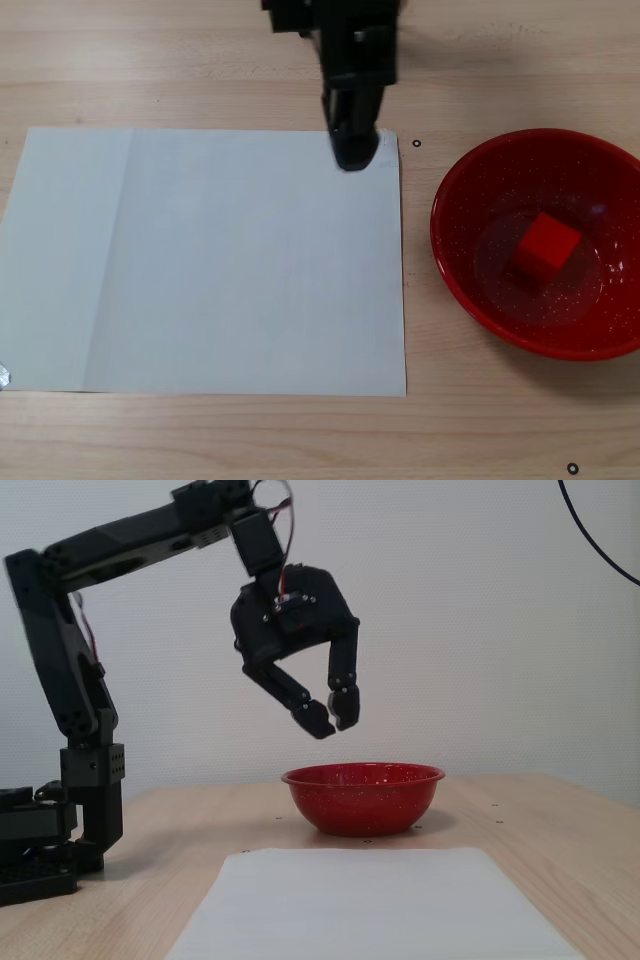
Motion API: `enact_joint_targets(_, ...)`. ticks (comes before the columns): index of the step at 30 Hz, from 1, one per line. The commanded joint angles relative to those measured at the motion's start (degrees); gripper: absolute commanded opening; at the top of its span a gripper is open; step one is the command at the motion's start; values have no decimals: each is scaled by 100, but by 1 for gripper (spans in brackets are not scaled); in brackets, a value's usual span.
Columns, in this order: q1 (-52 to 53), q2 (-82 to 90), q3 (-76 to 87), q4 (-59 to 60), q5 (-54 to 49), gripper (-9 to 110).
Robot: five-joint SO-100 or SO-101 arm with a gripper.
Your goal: Grasp the red cube and put it in the red bowl.
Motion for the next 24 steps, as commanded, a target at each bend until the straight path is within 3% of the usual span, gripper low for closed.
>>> enact_joint_targets(1, -53, 853, 202, -448, 97, 0)
enact_joint_targets(24, -193, 4632, 5977, -4008, 229, 0)
